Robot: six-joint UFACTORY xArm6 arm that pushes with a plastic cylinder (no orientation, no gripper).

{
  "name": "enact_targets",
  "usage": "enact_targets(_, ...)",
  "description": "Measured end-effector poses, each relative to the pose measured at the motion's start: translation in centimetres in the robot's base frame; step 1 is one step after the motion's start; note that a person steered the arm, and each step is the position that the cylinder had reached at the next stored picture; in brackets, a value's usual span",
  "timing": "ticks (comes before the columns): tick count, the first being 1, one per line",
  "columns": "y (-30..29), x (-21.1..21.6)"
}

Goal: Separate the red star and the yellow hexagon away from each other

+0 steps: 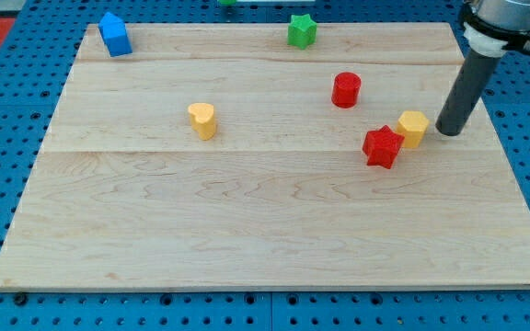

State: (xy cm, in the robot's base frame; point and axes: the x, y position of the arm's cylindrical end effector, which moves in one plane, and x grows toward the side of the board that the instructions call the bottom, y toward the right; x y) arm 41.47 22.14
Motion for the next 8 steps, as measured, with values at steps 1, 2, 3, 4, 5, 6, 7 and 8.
enact_targets(1,-5.5,-2.6)
enact_targets(2,-12.0,-4.5)
enact_targets(3,-12.3,-4.3)
enact_targets(4,-6.4,-3.9)
enact_targets(5,-5.8,-2.3)
enact_targets(6,-13.1,-2.3)
enact_targets(7,-20.3,-1.6)
enact_targets(8,-17.2,-1.1)
